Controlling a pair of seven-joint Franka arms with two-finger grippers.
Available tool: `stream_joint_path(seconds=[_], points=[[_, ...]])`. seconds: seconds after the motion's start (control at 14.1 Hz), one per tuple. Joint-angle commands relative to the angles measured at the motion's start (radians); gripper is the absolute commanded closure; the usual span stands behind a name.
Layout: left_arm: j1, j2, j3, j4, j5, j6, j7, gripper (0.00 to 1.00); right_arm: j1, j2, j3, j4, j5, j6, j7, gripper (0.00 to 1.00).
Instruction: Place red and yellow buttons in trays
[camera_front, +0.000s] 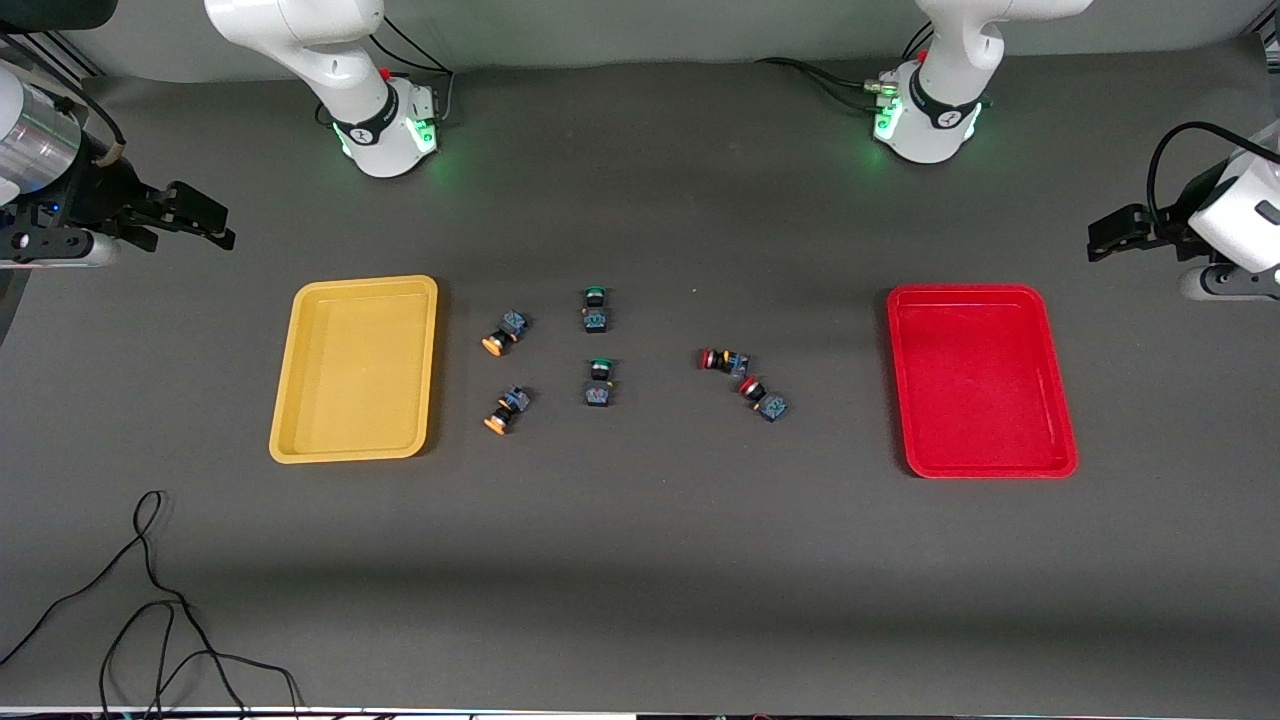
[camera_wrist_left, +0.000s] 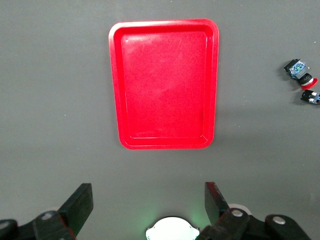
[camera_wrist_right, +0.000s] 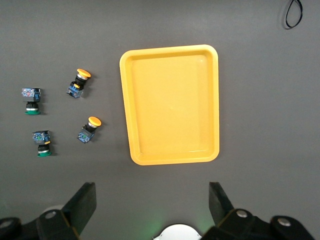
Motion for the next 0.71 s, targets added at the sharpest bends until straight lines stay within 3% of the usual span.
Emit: stream_joint_path(seconds=[0.0, 0.28, 0.42, 0.64], points=[[-0.024, 0.020, -0.001, 0.046, 0.009, -0.032, -0.014, 0.01, 0.001, 0.013, -0.004, 0.024, -0.016, -0.018, -0.023, 0.00], [-0.026, 0.026, -0.025, 0.045, 0.010, -0.041, -0.039, 0.01, 0.003, 0.028, -0.001, 0.030, -0.015, -0.022, -0.020, 0.00], [-0.026, 0.041, -0.079, 0.040, 0.010, -0.043, -0.124, 0.01, 0.009, 0.049, 0.013, 0.030, -0.006, -0.021, -0.003, 0.00], [-0.028, 0.106, -0.210, 0.039, 0.009, -0.020, -0.360, 0.01, 0.024, 0.095, 0.097, 0.032, -0.004, 0.016, 0.107, 0.00]])
